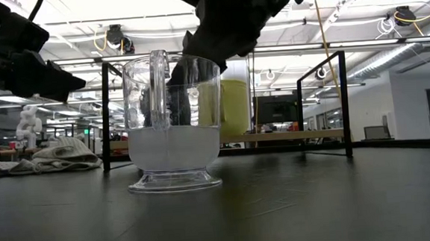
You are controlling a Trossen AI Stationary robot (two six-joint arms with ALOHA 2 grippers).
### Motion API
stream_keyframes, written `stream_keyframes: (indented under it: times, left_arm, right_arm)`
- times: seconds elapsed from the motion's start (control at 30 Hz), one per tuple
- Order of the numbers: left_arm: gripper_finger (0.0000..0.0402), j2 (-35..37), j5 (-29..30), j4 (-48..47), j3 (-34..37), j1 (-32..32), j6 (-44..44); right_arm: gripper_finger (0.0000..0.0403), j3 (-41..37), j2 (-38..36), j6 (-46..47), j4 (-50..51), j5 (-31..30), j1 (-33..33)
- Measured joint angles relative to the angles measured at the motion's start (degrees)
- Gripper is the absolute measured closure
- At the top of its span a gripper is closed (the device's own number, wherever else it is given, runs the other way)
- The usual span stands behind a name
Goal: Stack small to large cups/mugs on shelf
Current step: Put the transparent mug on the shelf
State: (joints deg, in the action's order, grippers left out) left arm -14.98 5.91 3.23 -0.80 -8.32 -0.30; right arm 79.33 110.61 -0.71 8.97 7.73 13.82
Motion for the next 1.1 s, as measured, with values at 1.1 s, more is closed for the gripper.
stream_keyframes:
  times: [1.1]
  left_arm:
    - [0.0369,0.00,0.00,-0.51,0.00,-0.01,-0.19]
  right_arm:
    - [0.0236,-0.11,0.87,1.46,-0.22,0.02,1.11]
